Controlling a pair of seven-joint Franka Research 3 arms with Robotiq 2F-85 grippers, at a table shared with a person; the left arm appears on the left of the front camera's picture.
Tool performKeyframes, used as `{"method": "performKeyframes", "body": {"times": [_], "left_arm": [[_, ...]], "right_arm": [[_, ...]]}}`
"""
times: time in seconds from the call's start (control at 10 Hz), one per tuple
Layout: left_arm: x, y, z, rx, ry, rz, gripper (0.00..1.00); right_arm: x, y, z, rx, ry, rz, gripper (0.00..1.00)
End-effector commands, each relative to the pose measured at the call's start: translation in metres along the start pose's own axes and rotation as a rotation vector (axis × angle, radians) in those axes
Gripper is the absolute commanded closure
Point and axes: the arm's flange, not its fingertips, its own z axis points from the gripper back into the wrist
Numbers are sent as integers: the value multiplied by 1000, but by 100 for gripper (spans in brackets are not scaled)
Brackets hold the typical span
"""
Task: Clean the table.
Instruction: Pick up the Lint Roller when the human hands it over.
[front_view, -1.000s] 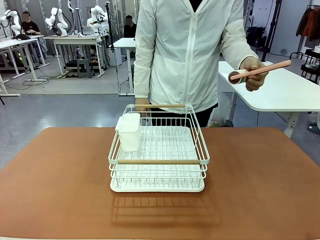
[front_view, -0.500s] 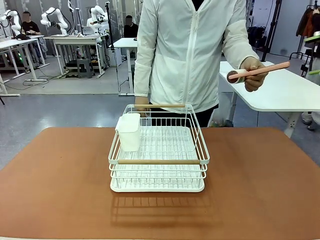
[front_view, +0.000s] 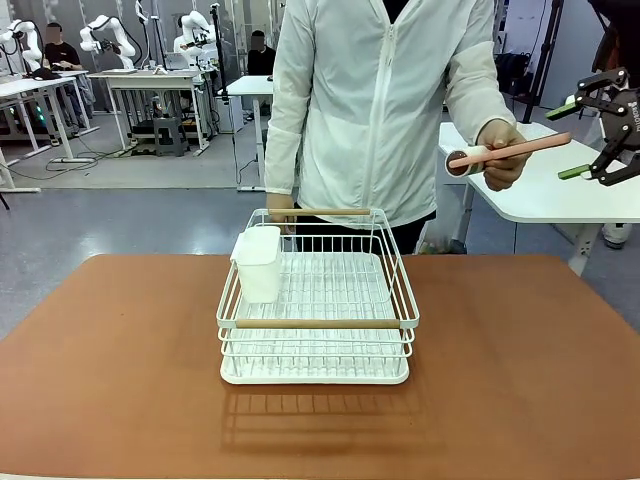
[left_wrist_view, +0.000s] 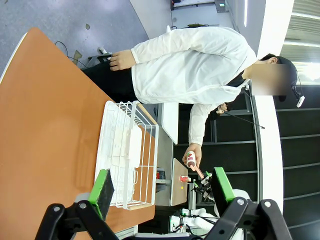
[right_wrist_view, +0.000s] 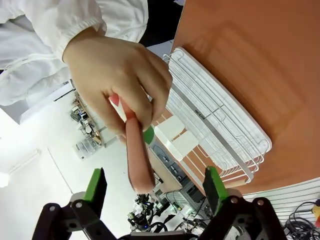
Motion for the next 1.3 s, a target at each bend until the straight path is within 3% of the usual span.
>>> {"method": "performKeyframes", "body": {"times": [0.0,0.4,1.2], "left_arm": [[2,-2,3,-11,-4,-2,0],[2,-2,3,-11,-4,-2,0],[2,-2,3,-11,-4,-2,0]], "right_arm": [[4,-2,-4,47,-3,19,0],[19,-3,-16,110,-2,63,4],[27,-2,-23,118,14,95,83]]}}
